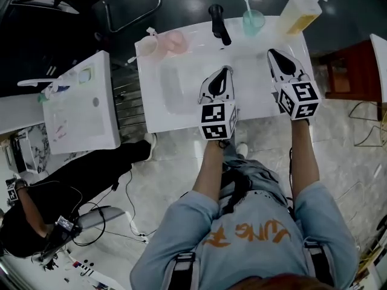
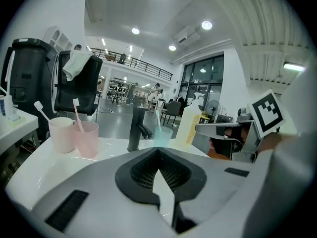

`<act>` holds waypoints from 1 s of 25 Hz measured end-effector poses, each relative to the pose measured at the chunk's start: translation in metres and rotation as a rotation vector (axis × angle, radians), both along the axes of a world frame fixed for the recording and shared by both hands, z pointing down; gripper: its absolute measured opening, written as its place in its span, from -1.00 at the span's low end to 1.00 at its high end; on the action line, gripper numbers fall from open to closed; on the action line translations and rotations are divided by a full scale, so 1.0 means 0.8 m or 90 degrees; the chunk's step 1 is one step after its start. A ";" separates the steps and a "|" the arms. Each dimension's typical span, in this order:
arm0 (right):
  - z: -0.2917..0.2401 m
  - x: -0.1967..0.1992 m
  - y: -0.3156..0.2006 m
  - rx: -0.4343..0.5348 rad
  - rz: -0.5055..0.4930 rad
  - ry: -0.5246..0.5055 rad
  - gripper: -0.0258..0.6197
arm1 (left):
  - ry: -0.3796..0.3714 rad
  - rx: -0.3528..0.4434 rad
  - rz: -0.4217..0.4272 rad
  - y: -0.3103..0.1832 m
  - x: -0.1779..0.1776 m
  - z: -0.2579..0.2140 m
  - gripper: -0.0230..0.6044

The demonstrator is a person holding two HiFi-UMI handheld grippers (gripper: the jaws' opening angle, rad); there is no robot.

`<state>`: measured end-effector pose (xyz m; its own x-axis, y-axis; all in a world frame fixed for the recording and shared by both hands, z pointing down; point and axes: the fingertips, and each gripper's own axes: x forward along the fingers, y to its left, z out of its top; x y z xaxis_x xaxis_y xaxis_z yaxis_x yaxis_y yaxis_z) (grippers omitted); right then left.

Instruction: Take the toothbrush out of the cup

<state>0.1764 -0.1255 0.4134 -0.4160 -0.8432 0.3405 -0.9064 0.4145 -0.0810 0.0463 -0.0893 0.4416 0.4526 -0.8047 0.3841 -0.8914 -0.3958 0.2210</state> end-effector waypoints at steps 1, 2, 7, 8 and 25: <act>0.002 -0.001 -0.008 0.001 -0.003 0.006 -0.83 | 0.002 -0.003 0.000 -0.004 -0.001 0.001 -0.90; 0.003 -0.002 -0.017 0.002 -0.005 0.011 -0.83 | 0.003 -0.006 0.000 -0.008 -0.002 0.003 -0.90; 0.009 -0.009 -0.058 0.002 -0.013 0.044 -0.83 | 0.008 -0.019 -0.009 -0.025 -0.011 0.016 -0.90; 0.011 -0.010 -0.065 0.001 -0.014 0.054 -0.83 | 0.009 -0.022 -0.009 -0.028 -0.011 0.019 -0.90; 0.027 -0.016 -0.180 -0.015 0.002 0.153 -0.83 | 0.037 -0.055 0.007 -0.080 -0.021 0.046 -0.90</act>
<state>0.1634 -0.2692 0.4349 -0.3183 -0.8351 0.4486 -0.9021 0.4122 0.1273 0.0294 -0.1530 0.4785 0.4846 -0.7649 0.4245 -0.8719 -0.3830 0.3052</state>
